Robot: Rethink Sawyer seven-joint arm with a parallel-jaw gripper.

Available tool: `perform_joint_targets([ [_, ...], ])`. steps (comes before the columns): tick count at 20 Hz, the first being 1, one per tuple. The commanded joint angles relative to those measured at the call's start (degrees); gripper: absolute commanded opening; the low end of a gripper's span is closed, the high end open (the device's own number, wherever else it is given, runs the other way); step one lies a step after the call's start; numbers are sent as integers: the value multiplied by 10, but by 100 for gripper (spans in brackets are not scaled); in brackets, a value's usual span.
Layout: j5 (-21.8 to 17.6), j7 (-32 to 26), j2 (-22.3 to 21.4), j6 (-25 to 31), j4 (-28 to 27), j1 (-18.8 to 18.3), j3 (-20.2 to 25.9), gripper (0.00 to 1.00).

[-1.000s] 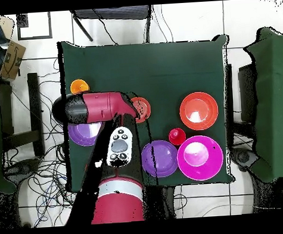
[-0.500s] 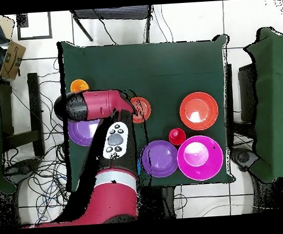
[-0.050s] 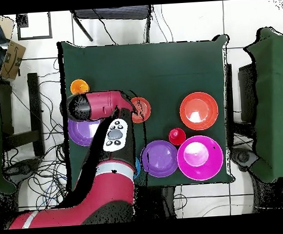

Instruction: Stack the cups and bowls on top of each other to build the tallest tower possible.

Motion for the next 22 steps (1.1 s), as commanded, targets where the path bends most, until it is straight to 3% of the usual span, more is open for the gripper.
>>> perform_joint_targets([
  [1, -7, 80, 56, -44, -30, 2, 32, 100],
  [19, 11, 75, 55, -28, -25, -4, 52, 100],
  [20, 13, 75, 54, -23, -24, -4, 52, 0],
  [22, 13, 73, 53, -14, -26, -4, 51, 0],
])
